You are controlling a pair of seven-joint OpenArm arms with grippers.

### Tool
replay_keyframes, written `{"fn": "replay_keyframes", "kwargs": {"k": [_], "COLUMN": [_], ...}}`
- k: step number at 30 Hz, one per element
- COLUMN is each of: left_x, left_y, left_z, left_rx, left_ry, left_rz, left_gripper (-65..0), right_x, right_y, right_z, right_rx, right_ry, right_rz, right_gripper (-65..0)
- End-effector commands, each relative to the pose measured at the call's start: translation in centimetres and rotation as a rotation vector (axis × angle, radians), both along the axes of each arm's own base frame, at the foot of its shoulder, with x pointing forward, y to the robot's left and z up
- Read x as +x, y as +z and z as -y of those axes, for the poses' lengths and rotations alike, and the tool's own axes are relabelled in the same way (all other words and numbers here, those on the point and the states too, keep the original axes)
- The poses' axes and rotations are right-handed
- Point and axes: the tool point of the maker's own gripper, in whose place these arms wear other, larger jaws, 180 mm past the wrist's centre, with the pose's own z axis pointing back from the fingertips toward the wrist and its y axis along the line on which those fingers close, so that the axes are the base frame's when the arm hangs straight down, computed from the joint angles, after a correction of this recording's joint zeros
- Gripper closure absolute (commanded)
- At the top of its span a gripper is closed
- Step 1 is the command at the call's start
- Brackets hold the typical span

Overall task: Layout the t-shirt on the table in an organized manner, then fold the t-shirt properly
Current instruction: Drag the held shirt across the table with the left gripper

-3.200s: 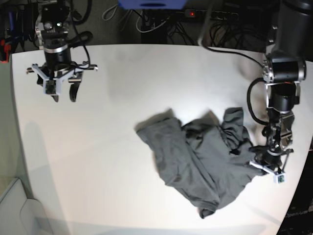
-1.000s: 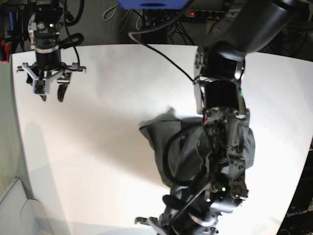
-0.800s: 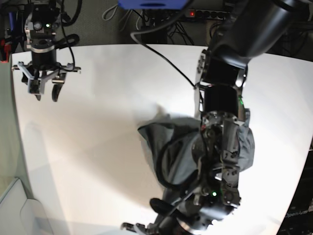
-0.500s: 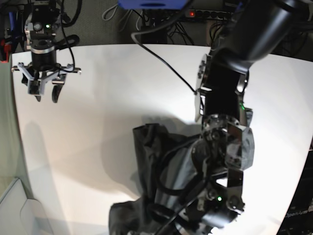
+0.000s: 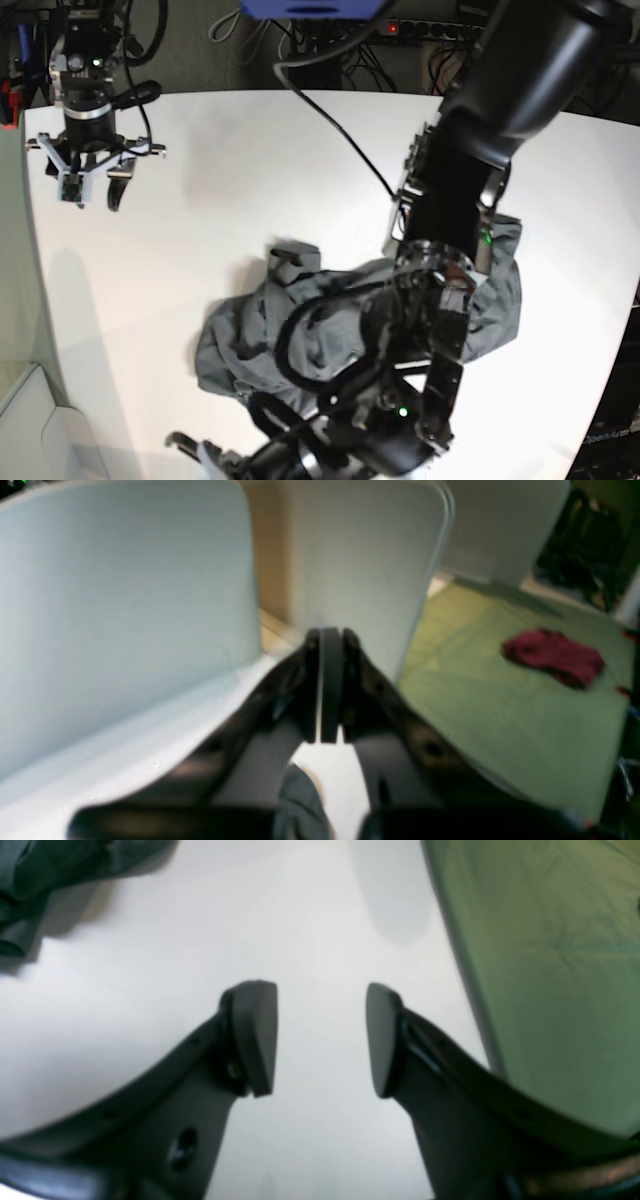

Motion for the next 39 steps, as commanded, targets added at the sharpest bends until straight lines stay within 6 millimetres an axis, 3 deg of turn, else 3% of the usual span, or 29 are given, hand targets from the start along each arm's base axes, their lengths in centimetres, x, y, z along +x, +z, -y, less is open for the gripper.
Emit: {"fn": "replay_keyframes", "kwargs": {"k": [1, 4, 9, 11, 14, 16, 20, 24, 28, 30, 32, 37, 39], "left_x": [0.0, 0.7, 3.5, 3.5, 2.0, -0.2, -4.2, -6.5, -6.6, -6.1, -4.5, -1.2, 0.0], "left_y": [1.8, -0.2, -5.5, -8.4, -12.4, -15.1, -19.6, -23.9, -27.3, -27.9, -27.4, -28.7, -30.0], "left_z": [-0.1, -0.5, -7.9, -10.9, -14.4, -16.2, -19.7, -23.7, -28.1, -30.1, -31.2, -31.9, -32.0], "left_rx": [-0.032, -0.035, 0.01, 0.04, 0.069, 0.088, 0.148, 0.183, 0.163, 0.135, 0.096, 0.028, -0.001], "left_ry": [0.005, 0.021, 0.18, 0.233, 0.282, 0.294, 0.351, 0.435, 0.547, 0.601, 0.634, 0.666, 0.675], "left_rz": [0.045, -0.015, -0.118, -0.17, -0.231, -0.273, -0.351, -0.458, -0.568, -0.596, -0.585, -0.632, -0.686], "left_gripper": [-0.9, -0.9, -1.4, -4.8, -17.2, -25.8, -31.2, -31.2, -31.2, -31.2, -30.1, -11.4, -7.6], "right_x": [0.2, 0.2, 0.2, 0.2, 0.5, 0.5, 0.7, 0.7, 0.7, 0.8, 0.8, 0.7, 0.7], "right_y": [1.0, 1.0, 1.0, 0.9, 0.8, 0.8, 0.9, 0.8, 0.9, 0.8, 0.7, 0.5, 0.4], "right_z": [0.1, 0.2, 0.0, -0.3, -1.2, -1.4, -1.4, -1.5, -1.6, -2.1, -2.3, -2.9, -3.1], "right_rx": [-0.012, -0.013, -0.012, -0.008, -0.006, -0.005, -0.005, -0.004, 0.0, 0.007, 0.009, 0.017, 0.02], "right_ry": [0.0, 0.0, 0.007, 0.02, 0.073, 0.085, 0.087, 0.089, 0.092, 0.104, 0.112, 0.125, 0.13], "right_rz": [0.038, 0.036, 0.036, 0.033, 0.027, 0.025, 0.029, 0.027, 0.031, 0.028, 0.029, 0.022, 0.02], "right_gripper": [-29.7, -29.8, -29.8, -29.8, -29.8, -29.8, -29.8, -29.8, -29.8, -29.8, -29.8, -29.8, -29.8]}}
